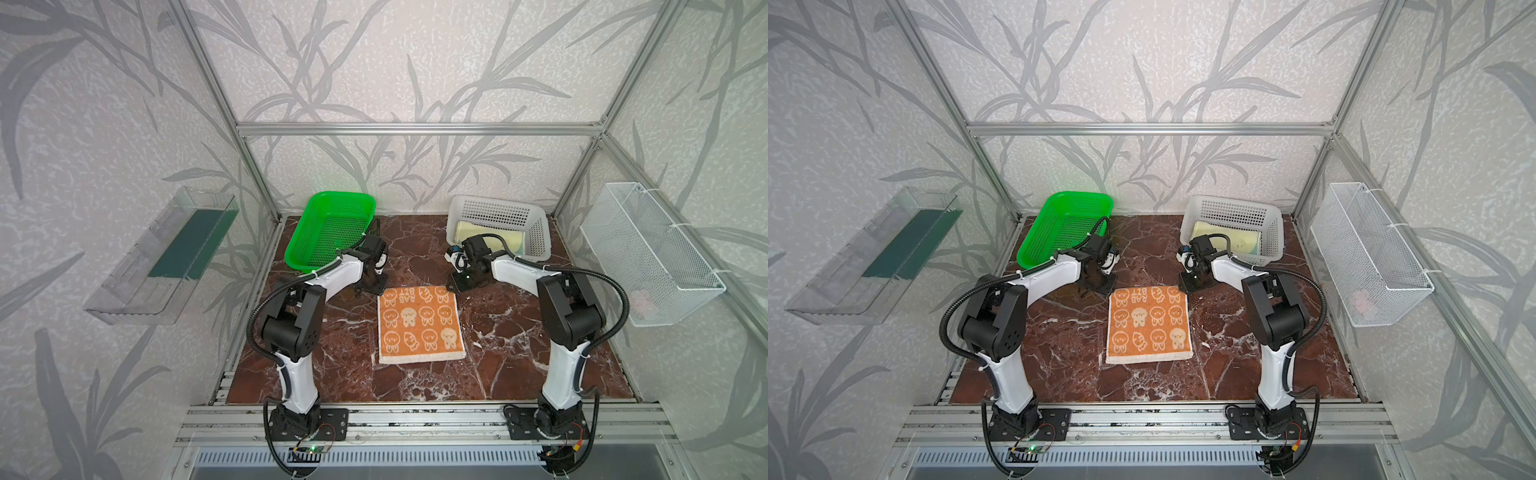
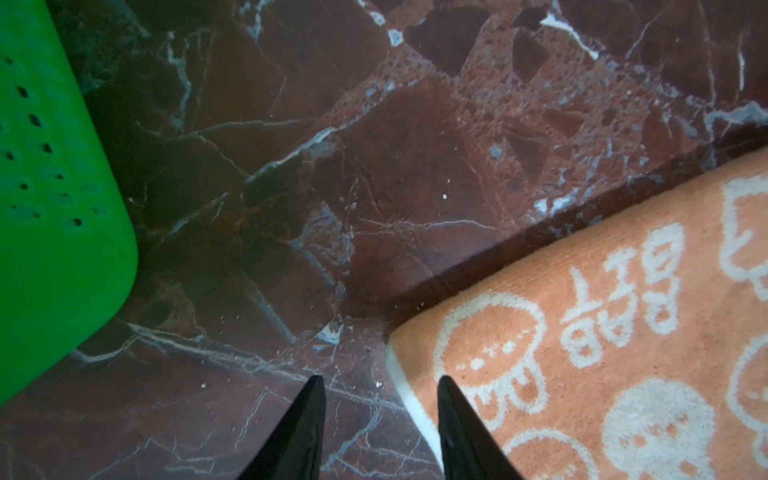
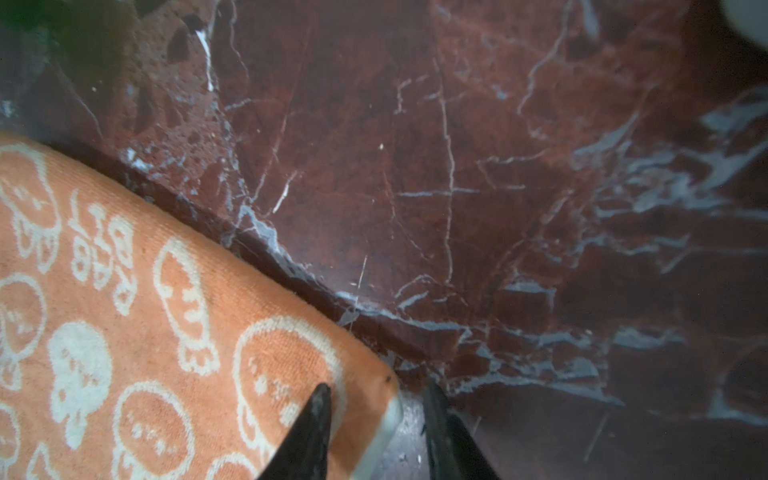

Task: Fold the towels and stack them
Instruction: 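Grasp the far edge of the folded orange towel with both grippers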

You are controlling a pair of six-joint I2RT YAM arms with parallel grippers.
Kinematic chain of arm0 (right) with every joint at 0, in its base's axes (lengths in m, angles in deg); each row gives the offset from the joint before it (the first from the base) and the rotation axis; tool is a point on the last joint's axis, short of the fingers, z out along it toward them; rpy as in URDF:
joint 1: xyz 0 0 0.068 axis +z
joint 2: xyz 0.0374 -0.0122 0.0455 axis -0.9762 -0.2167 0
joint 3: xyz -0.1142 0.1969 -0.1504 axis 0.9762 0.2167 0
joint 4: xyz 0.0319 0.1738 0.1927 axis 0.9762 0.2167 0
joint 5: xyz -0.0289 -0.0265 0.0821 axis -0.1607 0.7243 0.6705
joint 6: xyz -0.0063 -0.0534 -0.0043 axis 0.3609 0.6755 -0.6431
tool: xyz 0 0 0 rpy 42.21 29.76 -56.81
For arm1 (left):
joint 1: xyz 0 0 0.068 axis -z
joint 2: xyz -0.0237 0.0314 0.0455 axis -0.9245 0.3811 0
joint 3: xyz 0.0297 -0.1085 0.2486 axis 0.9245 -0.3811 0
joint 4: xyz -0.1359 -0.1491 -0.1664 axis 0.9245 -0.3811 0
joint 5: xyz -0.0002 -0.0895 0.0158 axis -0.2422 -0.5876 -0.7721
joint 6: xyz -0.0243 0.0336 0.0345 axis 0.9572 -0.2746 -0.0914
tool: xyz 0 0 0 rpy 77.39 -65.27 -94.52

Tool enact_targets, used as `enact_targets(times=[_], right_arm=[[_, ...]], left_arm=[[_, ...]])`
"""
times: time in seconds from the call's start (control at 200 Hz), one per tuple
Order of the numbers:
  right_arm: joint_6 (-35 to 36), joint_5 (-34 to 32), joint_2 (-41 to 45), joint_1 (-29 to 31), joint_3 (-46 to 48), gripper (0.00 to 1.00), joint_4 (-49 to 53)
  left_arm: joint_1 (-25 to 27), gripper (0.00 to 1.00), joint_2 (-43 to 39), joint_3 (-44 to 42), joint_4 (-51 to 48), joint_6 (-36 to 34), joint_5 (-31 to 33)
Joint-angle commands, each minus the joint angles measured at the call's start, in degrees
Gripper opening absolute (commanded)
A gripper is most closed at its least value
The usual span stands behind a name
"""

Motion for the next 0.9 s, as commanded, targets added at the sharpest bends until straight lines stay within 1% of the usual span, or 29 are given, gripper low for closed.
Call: enact_targets(times=[0.0, 0.185, 0.375, 0.485, 0.665, 0.895], right_arm=[[-1.74, 0.46, -1.54, 0.09, -2.29, 0.38, 2.98], [-2.53, -0.61, -3.33, 0.45, -3.22, 0.38, 4.18], [-2.94, -1.06, -2.76, 0.45, -2.52, 0.38, 3.61], [-2.42, -1.39, -1.9, 0.45, -2.6, 0.38, 3.65], [1.15, -1.85, -0.21, 0.45, -3.3, 0.39, 4.31], [8.75, -2.02, 1.5, 0.45, -5.29, 0.4, 6.14]], left_arm=[[-0.14, 0.45, 0.89, 2.08, -1.65, -1.17, -1.0], [-0.18, 0.45, 2.29, 2.78, -1.97, -1.43, -2.01], [-0.06, 0.44, 5.0, 5.01, -3.91, -1.8, -3.48], [0.04, 0.43, 6.27, 5.55, -4.85, -2.2, -3.24], [0.39, 0.39, 8.41, 6.83, -7.2, -3.26, -0.41], [0.56, 0.33, 10.15, 7.25, -8.13, -3.98, 1.37]])
